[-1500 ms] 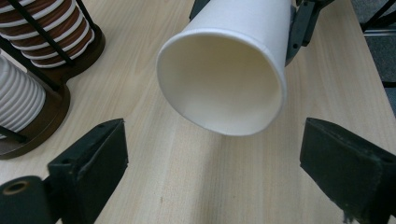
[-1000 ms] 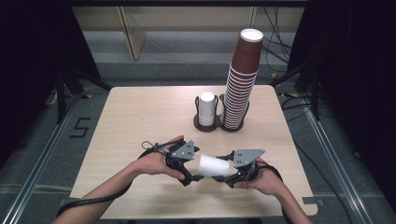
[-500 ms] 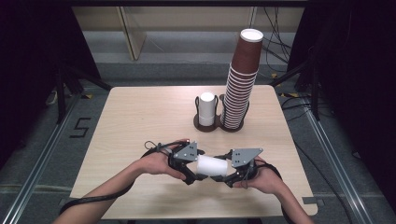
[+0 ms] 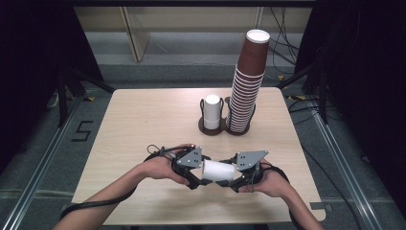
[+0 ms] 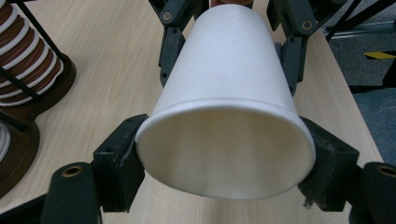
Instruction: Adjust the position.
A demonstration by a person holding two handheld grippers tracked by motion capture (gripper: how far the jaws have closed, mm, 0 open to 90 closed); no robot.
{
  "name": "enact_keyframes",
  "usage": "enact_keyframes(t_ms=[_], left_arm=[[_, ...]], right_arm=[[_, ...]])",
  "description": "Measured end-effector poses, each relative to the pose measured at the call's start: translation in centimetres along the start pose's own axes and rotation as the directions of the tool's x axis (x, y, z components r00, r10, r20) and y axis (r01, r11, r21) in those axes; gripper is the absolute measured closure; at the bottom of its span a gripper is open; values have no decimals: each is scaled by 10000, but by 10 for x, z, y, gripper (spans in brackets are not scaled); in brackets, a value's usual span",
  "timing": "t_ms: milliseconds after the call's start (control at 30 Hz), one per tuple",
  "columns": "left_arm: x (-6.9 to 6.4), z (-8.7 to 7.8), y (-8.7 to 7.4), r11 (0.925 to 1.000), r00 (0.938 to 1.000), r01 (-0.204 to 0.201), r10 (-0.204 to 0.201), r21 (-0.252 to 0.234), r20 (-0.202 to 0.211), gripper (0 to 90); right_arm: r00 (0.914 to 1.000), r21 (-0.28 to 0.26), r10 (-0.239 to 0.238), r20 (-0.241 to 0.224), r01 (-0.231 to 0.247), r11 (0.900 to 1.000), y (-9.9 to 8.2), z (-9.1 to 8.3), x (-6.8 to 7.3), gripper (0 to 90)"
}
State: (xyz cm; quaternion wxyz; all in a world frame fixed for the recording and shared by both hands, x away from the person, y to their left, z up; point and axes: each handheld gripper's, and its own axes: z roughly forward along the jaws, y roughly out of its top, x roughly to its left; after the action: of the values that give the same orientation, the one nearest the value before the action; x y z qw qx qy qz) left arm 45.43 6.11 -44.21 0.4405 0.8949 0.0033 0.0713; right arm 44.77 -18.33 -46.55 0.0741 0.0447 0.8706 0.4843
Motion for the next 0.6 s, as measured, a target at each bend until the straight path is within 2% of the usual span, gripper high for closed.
enact_keyframes(t_ms=[167,233,267,367,400,433,467,533,600], left_arm=[[-1,1,2,10000,10000,-49,49,-25,-37,281],[-2,1,2,9999,9998,-161,162,46,-67,288],[-3,1,3,9998,9998,-165,166,106,-73,290],[-2,1,3,9992,9996,-240,243,312,-105,292],[-2,1,3,9991,9996,-254,258,327,-136,292],[-2,0,4,9987,9994,-282,290,428,-178,292],[-2,-1,4,9979,9993,-305,317,570,-211,292],[0,-3,6,9936,9977,-581,613,972,-303,292],[0,-5,8,9899,9969,-669,716,1253,-334,292]], right_arm=[[10000,104,15,18,-15,9999,2,2,0,309],[9999,168,152,-50,-151,9997,3,4,1,301],[10000,211,30,4,-30,9998,4,4,0,298],[9999,320,88,62,-90,9994,4,6,0,277],[9997,391,240,53,-242,9989,3,6,0,268],[9996,402,284,74,-287,9988,3,6,0,261],[9999,379,13,148,-19,9993,3,6,-1,249],[9993,573,169,327,-188,9982,2,5,-1,218],[9987,786,229,463,-265,9966,1,5,-1,185]])
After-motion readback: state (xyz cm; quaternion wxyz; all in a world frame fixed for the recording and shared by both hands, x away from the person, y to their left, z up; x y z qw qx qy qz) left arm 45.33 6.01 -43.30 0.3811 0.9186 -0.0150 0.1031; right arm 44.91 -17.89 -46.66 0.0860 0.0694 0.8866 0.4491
